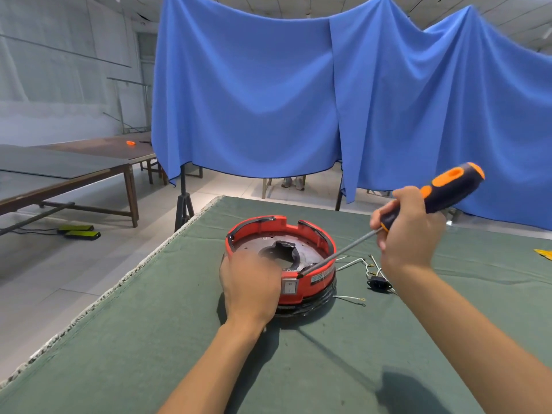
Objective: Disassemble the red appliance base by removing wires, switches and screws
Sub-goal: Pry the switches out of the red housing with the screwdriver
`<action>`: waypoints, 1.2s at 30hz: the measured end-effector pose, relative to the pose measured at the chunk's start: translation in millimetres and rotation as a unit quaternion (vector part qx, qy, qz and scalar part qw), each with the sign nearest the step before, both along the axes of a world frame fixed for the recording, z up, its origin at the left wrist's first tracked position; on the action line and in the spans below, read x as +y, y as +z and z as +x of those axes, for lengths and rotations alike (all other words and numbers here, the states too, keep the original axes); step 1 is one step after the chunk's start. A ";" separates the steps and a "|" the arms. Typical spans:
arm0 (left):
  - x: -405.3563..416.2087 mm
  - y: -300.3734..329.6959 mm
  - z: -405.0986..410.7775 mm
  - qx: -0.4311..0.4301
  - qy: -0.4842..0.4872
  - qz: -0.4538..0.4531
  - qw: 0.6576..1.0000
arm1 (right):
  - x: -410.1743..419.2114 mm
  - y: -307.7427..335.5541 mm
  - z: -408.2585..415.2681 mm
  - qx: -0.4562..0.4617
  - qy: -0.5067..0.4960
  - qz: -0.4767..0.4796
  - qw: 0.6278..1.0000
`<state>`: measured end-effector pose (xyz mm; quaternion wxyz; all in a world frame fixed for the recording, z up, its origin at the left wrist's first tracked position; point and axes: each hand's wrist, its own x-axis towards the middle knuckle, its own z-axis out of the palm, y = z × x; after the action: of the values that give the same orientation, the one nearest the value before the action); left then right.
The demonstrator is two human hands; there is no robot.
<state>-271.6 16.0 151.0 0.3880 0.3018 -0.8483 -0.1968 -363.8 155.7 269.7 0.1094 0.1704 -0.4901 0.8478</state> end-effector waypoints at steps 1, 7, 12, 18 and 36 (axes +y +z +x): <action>0.1 -0.2 0.0 0.001 0.000 0.001 1.000 | 5.7 -7.0 -1.0 -0.020 -0.003 -0.027 0.999; 0.2 -1.0 -1.5 0.012 0.001 0.010 1.000 | 22.5 -34.7 -15.4 -0.146 -0.014 -0.096 0.985; -1.2 -2.2 -3.9 0.016 0.003 0.004 1.000 | 31.8 -47.8 -24.7 -0.198 -0.017 -0.119 0.973; -2.5 -4.2 -3.8 0.020 0.002 0.004 1.000 | 35.1 -59.2 -27.3 -0.221 -0.020 -0.129 0.967; 1.5 -3.6 -5.3 0.011 0.010 0.014 1.000 | 21.6 -81.7 -40.4 -0.346 -0.040 -0.125 0.929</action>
<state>-276.9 17.5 147.4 0.3947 0.3132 -0.8385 -0.2078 -404.2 177.3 188.1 -0.0129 -0.1682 -0.3940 0.9035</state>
